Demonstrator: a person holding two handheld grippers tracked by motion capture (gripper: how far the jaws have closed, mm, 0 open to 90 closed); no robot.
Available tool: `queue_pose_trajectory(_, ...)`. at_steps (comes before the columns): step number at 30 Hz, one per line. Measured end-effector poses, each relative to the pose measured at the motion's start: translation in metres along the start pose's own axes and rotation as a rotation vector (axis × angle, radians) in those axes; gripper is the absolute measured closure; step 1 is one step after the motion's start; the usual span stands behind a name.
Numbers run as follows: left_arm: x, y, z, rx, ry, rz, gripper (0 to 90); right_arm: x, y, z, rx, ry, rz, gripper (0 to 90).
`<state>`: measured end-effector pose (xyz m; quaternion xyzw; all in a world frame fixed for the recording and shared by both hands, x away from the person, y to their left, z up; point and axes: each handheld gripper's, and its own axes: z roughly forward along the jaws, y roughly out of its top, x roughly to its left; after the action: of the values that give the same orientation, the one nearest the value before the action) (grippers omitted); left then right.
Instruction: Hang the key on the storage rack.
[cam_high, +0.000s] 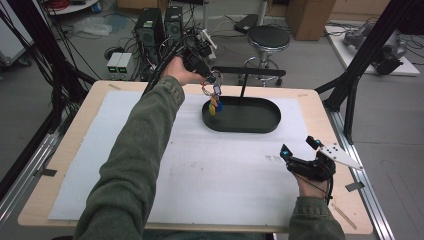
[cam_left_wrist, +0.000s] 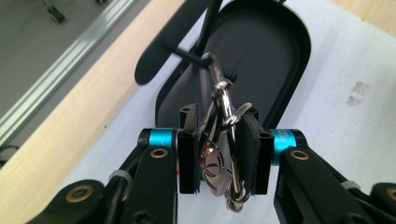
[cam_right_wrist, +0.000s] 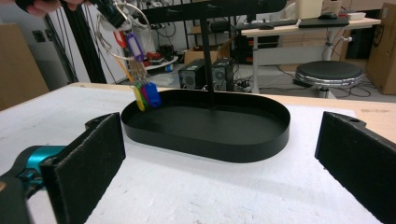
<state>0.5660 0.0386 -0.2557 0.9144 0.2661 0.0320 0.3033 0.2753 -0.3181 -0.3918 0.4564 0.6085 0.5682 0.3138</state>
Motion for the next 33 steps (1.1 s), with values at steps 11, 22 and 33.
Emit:
queue_pose_trajectory(11,-0.005,0.000,-0.006,0.024,0.118,-0.001,67.0,-0.001,0.000,-0.001,-0.007,0.000,0.003,0.5)
queue_pose_trajectory(22,-0.005,0.001,-0.009,0.001,0.042,-0.060,16.1,-0.001,0.000,-0.001,-0.007,-0.002,0.002,0.5)
queue_pose_trajectory(33,0.001,-0.018,-0.023,-0.112,0.038,-0.099,1.7,-0.001,0.001,-0.002,-0.012,-0.005,0.002,0.5)
